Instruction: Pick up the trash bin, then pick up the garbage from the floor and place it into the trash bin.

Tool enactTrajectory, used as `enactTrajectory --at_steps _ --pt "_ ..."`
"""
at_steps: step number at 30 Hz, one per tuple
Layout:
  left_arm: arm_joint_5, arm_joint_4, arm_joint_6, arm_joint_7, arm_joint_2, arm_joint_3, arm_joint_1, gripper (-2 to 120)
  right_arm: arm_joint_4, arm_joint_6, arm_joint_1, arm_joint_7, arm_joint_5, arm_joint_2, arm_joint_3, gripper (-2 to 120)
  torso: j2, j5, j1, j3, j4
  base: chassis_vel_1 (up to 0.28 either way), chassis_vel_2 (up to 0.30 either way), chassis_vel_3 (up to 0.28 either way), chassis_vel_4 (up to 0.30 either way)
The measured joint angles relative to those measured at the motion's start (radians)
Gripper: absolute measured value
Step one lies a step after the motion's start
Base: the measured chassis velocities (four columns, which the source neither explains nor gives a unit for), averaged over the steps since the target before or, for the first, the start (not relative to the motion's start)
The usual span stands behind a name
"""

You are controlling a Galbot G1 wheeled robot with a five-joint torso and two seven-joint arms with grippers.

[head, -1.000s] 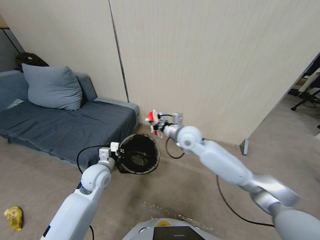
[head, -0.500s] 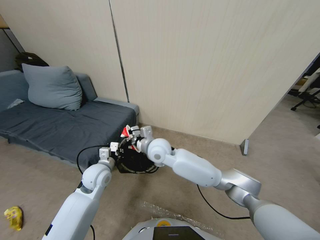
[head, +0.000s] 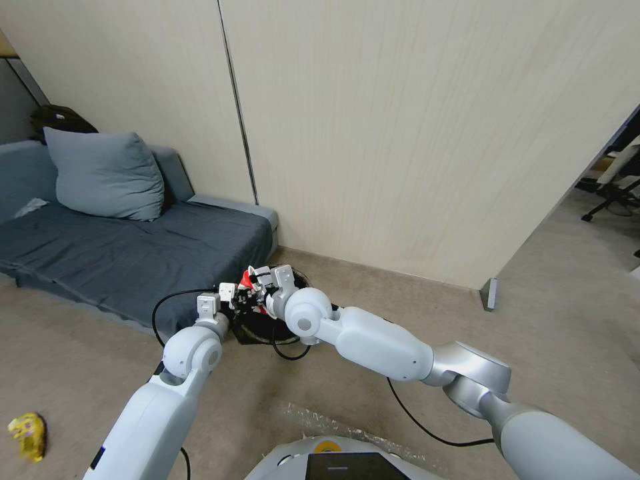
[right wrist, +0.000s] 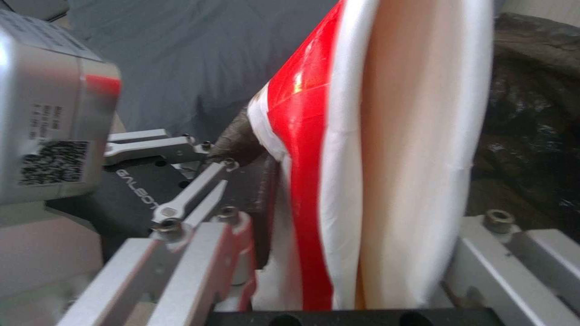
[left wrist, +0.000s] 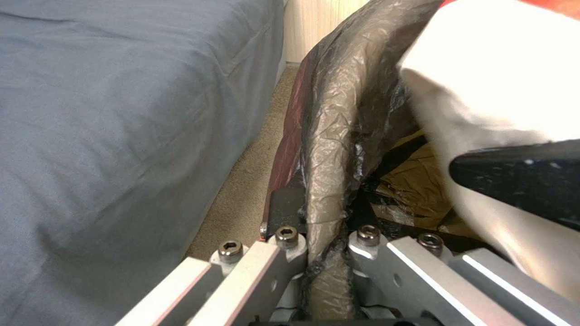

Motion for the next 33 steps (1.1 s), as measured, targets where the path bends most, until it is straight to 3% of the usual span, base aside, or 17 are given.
enactTrajectory --at_steps 16,22,27,32,33 --pt "0.001 0.006 0.0 0.0 0.0 -0.002 -0.002 0 0.026 -0.012 -0.009 0.003 -0.005 -0.026 0.047 98 0.0 0.0 0.0 0.0 0.0 0.0 0.0 0.0 0.0" --pt "0.001 0.007 0.0 0.001 -0.001 -0.002 -0.002 0 0.054 -0.009 0.005 0.011 -0.001 -0.029 0.082 100 0.0 0.0 0.0 0.0 0.0001 0.0 0.0 0.0 0.0" --pt "0.0 0.008 0.0 0.001 0.0 -0.01 0.0 0 0.156 -0.01 0.063 0.04 0.047 -0.072 0.222 100 0.0 0.0001 0.0 0.0 0.0002 0.0 0.0 0.0 0.0" --pt "-0.002 0.006 0.0 0.001 -0.002 -0.014 0.001 0 0.234 -0.01 0.069 0.035 0.031 -0.169 0.356 100 0.0 0.0001 0.0 0.0 0.0004 0.0 0.0 0.0 0.0" --pt "-0.002 0.002 0.0 0.0 -0.005 -0.014 0.001 0 0.25 -0.002 0.04 0.013 -0.019 -0.225 0.399 100 0.0 0.0001 0.0 0.0 0.0002 0.0 0.0 0.0 0.0"
